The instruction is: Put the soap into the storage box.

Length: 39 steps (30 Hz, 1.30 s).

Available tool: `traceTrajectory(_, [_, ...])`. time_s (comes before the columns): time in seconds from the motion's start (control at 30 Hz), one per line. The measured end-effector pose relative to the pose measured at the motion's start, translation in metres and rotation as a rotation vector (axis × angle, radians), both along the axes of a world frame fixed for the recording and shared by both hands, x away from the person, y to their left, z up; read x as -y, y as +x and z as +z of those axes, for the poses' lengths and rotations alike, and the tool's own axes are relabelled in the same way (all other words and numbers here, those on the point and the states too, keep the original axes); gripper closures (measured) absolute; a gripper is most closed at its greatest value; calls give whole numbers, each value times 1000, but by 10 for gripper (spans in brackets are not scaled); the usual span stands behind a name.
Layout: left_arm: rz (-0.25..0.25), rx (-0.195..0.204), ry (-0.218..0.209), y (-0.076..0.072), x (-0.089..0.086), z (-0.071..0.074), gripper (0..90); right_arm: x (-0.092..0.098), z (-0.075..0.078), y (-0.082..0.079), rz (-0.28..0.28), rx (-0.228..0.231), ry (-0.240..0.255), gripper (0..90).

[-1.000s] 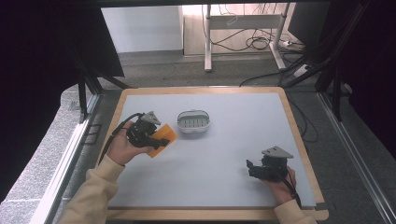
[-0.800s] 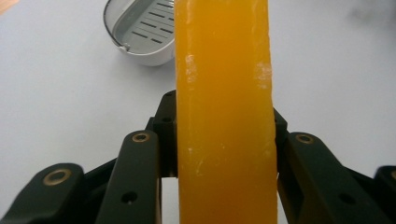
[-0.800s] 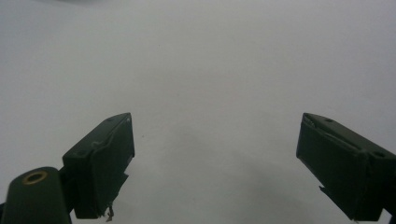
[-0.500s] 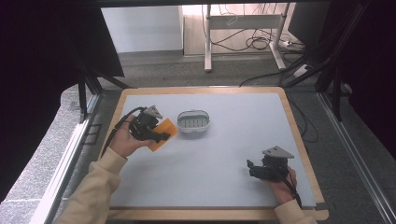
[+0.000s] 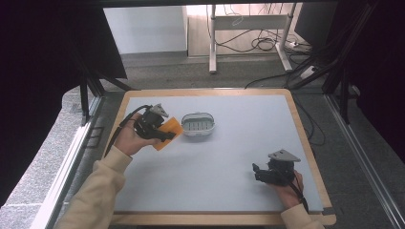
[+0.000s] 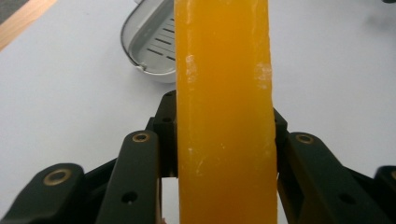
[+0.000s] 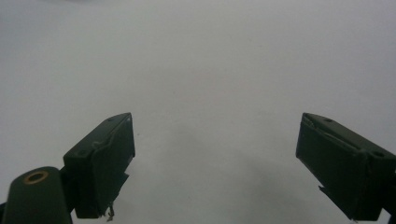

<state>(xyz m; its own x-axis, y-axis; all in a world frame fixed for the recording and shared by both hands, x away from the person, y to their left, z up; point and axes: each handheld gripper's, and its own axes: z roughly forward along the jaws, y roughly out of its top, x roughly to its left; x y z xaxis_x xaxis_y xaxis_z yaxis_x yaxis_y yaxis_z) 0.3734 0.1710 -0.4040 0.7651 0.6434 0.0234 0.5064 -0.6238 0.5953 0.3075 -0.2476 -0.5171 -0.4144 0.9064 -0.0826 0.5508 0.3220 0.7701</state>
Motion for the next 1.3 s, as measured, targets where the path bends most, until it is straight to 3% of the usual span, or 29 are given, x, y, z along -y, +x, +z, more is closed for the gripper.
traceTrajectory(0.13, [1, -6, -19, 3, 0, 0, 617, 0, 0, 0, 1, 1, 0, 120])
traceTrajectory(0.5, [-87, -6, 22, 12, 8, 1, 618, 0, 0, 0, 5, 2, 1, 119])
traceTrajectory(1.0, [-98, 4, 23, 27, 17, 4, 618, 1, -1, 0, 5, -5, -3, 119])
traceTrajectory(1.3, [-99, 21, 47, 38, 20, 6, 618, 1, -1, 0, 3, -6, -3, 120])
